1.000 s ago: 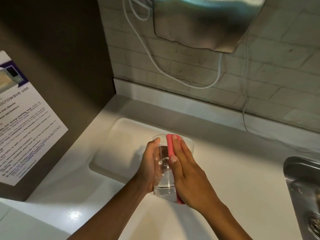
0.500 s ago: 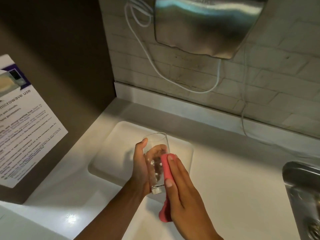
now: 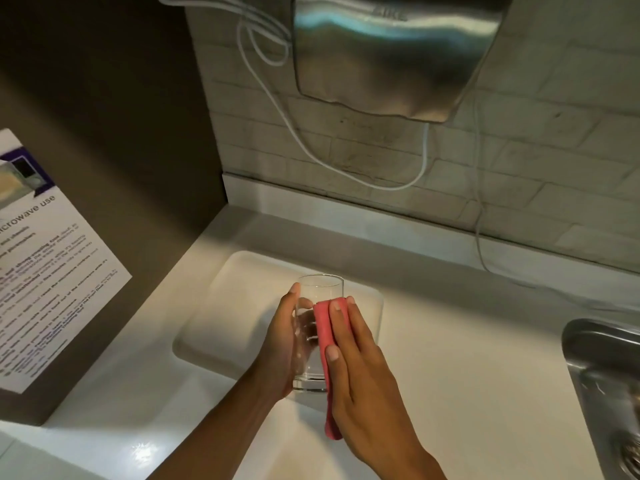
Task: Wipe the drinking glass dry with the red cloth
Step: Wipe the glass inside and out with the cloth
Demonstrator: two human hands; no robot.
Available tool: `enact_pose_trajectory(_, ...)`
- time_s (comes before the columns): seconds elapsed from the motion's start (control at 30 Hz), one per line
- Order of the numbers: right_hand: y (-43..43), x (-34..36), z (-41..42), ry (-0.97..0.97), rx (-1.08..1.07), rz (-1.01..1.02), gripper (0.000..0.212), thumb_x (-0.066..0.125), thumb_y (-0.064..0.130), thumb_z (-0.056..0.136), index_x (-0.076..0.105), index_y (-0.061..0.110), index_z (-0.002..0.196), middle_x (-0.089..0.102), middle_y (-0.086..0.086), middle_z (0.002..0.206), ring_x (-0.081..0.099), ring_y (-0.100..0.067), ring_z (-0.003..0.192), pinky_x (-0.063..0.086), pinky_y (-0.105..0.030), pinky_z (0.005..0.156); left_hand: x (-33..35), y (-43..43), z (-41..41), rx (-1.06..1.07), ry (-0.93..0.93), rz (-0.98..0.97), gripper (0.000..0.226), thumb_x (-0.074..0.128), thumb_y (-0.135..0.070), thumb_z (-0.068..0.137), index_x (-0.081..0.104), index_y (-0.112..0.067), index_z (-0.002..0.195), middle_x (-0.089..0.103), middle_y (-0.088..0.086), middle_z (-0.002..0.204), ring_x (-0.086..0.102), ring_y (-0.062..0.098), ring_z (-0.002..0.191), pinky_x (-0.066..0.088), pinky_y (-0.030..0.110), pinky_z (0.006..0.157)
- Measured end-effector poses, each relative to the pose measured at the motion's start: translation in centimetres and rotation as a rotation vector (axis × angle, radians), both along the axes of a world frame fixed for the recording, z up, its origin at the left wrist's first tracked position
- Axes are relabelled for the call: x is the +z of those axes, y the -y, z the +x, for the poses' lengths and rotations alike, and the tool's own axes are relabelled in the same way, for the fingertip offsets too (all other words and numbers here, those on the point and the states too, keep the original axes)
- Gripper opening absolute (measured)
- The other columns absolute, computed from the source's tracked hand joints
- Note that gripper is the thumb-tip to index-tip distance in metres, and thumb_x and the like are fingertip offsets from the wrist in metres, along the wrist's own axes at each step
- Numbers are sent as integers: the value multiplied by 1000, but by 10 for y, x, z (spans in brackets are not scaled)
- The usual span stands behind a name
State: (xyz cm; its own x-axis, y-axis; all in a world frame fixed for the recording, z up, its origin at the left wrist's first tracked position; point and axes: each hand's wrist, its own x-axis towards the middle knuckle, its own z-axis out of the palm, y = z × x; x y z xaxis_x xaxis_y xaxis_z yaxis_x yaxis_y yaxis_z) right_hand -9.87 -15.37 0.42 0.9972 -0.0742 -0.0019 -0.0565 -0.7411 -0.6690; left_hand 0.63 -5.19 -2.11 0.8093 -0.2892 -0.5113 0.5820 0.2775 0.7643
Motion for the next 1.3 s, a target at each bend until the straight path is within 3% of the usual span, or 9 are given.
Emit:
enact_pose_trajectory(0.17, 3, 7, 7, 42, -10, -43, 56, -10, 77, 85, -27, 69, 137, -22, 35, 159, -14, 24, 136, 0, -9, 111, 3, -1, -7, -67, 126, -34, 71, 55, -65, 84, 71, -14, 131, 77, 19, 127, 74, 36, 118, 57, 53, 106)
enact_pose_trajectory(0.33, 17, 22, 21, 57, -148, 111, 47, 13, 64, 100, -9, 70, 141, 1, 46, 149, 8, 24, 133, 9, 0, 103, 2, -1, -11, -168, 66, -101, 69, 50, -72, 90, 82, -17, 115, 81, 17, 118, 78, 33, 111, 65, 43, 86)
enact_pose_trajectory(0.53, 8, 17, 4, 25, 20, -27, 54, -1, 67, 94, -18, 64, 145, -19, 43, 155, -12, 18, 144, -3, -6, 111, -6, 2, -4, -45, 4, -138, 80, 51, -80, 74, 85, -17, 109, 77, 23, 126, 76, 38, 114, 60, 55, 102)
enact_pose_trajectory(0.7, 23, 29, 16, -49, -113, 120, 57, 13, 60, 100, 2, 52, 155, 17, 24, 164, 27, -5, 149, 25, -28, 121, -16, 6, -14, -151, -86, -246, 83, 52, -79, 84, 80, -10, 121, 77, 25, 123, 76, 41, 112, 61, 54, 95)
enact_pose_trajectory(0.87, 8, 27, -1, 20, 42, -75, 54, -4, 67, 96, -10, 61, 149, -17, 36, 160, -15, 15, 145, 4, -19, 118, -10, 5, -2, -86, -87, -325, 77, 55, -75, 82, 83, -12, 116, 77, 23, 124, 76, 38, 111, 60, 50, 94)
enact_pose_trajectory(1.0, 15, 27, 8, -87, -59, 195, 57, 9, 65, 96, -5, 58, 151, -9, 37, 160, -2, 12, 148, 10, -29, 125, -15, 8, -12, -138, -96, -350, 75, 53, -72, 88, 80, -10, 121, 79, 21, 119, 77, 37, 109, 62, 49, 90)
enact_pose_trajectory(1.13, 14, 35, 23, -21, -114, 341, 51, 13, 63, 101, 1, 63, 150, -2, 45, 155, 5, 17, 143, 8, -9, 110, -18, 11, -22, -208, -101, -434, 72, 43, -73, 97, 79, -18, 127, 77, 16, 129, 73, 34, 121, 59, 47, 97)
enact_pose_trajectory(1.23, 9, 17, 7, -33, -42, 290, 54, 16, 65, 99, -5, 64, 149, -5, 47, 156, -1, 24, 141, 3, 3, 106, -18, 4, -11, -176, -62, -423, 73, 52, -76, 86, 83, -17, 117, 82, 15, 117, 78, 32, 109, 63, 46, 89)
enact_pose_trajectory(1.3, 13, 11, 3, -84, -32, 353, 53, 20, 64, 100, -1, 65, 148, 7, 42, 158, 15, 21, 141, 15, 6, 104, -23, 1, -10, -162, -28, -388, 79, 59, -78, 80, 83, -13, 116, 80, 20, 115, 79, 35, 105, 63, 48, 88)
